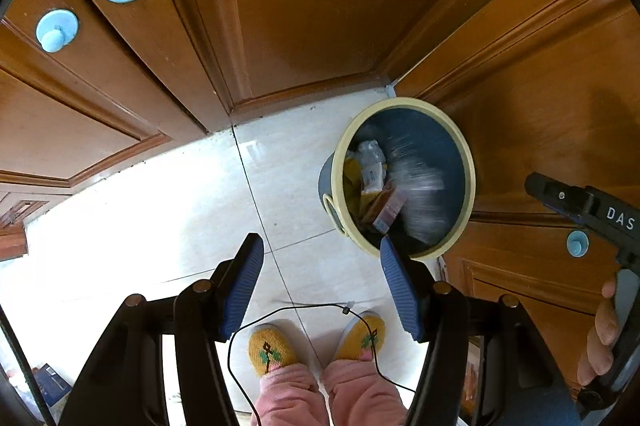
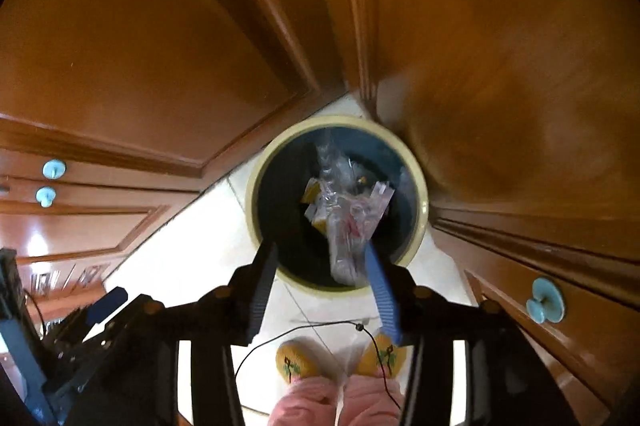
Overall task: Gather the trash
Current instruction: 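Open both tools over the bin to drop the wrapper and tray, then raise both open tools back toward the counter corner, then close the left tool on the orange paper cup while the right grasps the red-green packet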
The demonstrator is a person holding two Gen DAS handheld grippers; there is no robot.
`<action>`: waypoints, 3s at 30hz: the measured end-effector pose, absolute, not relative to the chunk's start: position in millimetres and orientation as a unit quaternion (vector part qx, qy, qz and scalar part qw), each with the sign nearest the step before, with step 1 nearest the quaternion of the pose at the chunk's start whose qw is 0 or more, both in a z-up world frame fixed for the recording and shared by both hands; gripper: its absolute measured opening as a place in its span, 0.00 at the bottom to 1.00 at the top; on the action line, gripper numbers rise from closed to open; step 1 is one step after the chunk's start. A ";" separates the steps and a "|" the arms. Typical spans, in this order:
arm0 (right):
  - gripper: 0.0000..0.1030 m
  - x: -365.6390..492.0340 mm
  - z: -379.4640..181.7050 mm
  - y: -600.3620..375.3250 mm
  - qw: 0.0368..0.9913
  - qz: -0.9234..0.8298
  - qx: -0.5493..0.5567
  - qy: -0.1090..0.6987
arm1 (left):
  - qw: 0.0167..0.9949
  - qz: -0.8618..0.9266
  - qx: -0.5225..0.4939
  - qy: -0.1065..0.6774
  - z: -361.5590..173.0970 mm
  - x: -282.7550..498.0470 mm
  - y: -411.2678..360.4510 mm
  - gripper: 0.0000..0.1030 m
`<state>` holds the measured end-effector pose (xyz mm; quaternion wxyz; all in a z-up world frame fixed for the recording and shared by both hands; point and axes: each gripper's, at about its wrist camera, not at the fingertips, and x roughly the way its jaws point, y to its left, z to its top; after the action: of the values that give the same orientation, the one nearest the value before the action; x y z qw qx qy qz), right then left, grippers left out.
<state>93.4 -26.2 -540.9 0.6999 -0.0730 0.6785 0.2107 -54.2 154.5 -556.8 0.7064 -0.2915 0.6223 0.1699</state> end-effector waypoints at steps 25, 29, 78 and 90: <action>0.45 -0.7 -340.4 -70.1 0.759 0.227 -0.061 0.607 | 0.765 0.125 -0.261 0.576 -368.3 -84.8 126.9 0.57; 0.45 -14.1 -289.6 -81.9 0.772 0.230 -0.052 0.590 | 0.776 0.095 -0.255 0.568 -311.3 -90.9 122.0 0.57; 0.45 234.3 38.3 -348.8 0.895 0.082 0.120 0.422 | 0.918 -0.031 0.091 0.386 8.4 268.8 -94.2 0.91; 0.45 397.0 -100.9 -372.6 0.847 0.080 0.160 0.500 | 0.915 0.045 0.136 0.378 -91.9 449.6 -150.5 0.91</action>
<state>397.0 -372.6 -100.9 0.8471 0.1596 0.5004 0.0803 449.6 -150.5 -91.9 0.9147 0.1356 0.3780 0.0451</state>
